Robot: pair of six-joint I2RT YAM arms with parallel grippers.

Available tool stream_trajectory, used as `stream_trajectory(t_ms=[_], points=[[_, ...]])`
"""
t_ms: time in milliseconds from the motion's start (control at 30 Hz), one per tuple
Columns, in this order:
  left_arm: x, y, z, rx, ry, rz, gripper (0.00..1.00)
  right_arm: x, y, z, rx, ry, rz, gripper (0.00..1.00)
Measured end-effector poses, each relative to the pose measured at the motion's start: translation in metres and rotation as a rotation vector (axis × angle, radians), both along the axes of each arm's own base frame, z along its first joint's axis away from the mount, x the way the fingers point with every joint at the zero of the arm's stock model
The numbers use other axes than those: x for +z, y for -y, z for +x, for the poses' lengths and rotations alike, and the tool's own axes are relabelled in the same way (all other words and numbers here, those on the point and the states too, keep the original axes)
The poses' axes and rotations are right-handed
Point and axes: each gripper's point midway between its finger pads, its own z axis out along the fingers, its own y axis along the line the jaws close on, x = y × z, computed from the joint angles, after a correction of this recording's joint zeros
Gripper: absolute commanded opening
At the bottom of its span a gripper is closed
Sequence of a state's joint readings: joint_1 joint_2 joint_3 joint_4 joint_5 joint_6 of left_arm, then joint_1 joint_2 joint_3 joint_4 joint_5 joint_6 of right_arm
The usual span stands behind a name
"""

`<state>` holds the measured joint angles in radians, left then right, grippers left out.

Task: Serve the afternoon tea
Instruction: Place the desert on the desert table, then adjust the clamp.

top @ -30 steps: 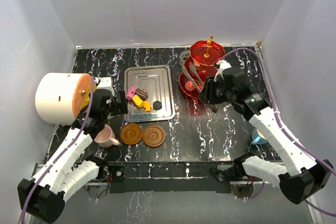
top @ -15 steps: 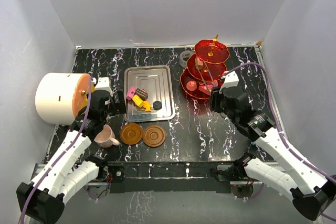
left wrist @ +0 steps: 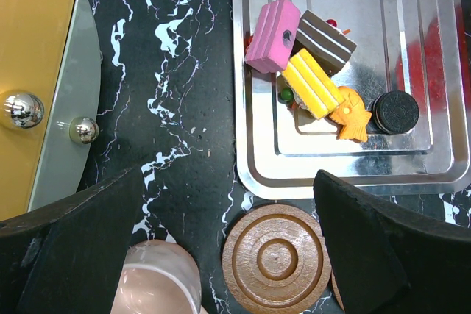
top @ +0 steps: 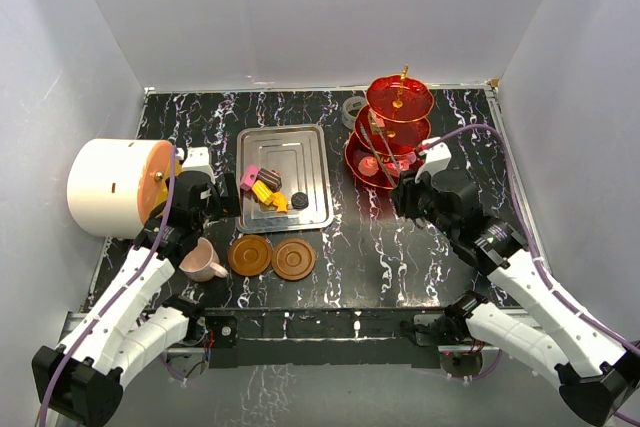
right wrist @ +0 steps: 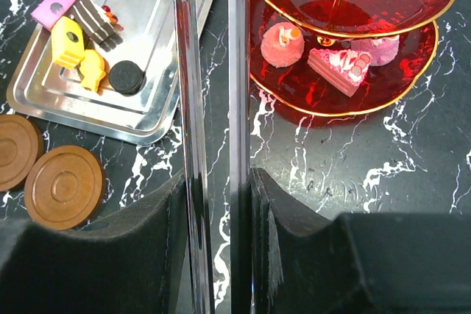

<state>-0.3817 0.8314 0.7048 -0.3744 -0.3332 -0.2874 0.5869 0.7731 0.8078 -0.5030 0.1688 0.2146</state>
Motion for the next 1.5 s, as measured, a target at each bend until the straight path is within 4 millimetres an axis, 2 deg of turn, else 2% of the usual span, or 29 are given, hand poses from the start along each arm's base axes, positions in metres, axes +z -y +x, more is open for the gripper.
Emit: stream_trajectory(t_ms=[200, 333, 500, 633, 767, 1133, 1333, 1500], points=[[0.000, 0.000, 0.000, 0.002, 0.000, 0.001, 0.99, 0.003, -0.003, 0.005, 0.002, 0.016, 0.007, 0.33], [0.001, -0.001, 0.000, 0.006, 0.004, 0.003, 0.99, 0.002, 0.004, 0.011, -0.051, 0.025, -0.013, 0.33], [0.001, -0.002, 0.000, 0.011, 0.004, 0.007, 0.99, 0.017, 0.014, 0.017, -0.107, 0.110, 0.015, 0.33], [0.000, -0.003, 0.000, 0.016, 0.003, 0.010, 0.99, 0.025, 0.010, 0.020, -0.092, 0.144, 0.023, 0.34], [-0.001, -0.004, 0.001, 0.019, -0.002, 0.015, 0.99, 0.014, -0.006, 0.023, -0.039, 0.115, -0.014, 0.34], [0.000, -0.010, 0.001, 0.047, 0.005, 0.033, 0.99, 0.006, -0.085, 0.014, 0.182, 0.028, -0.104, 0.36], [0.005, -0.014, 0.001, 0.067, 0.027, 0.038, 0.99, -0.006, -0.103, 0.023, 0.204, -0.029, -0.155, 0.36], [0.007, -0.016, 0.001, 0.077, 0.034, 0.043, 0.99, -0.005, -0.118, 0.036, 0.205, -0.047, -0.171, 0.36]])
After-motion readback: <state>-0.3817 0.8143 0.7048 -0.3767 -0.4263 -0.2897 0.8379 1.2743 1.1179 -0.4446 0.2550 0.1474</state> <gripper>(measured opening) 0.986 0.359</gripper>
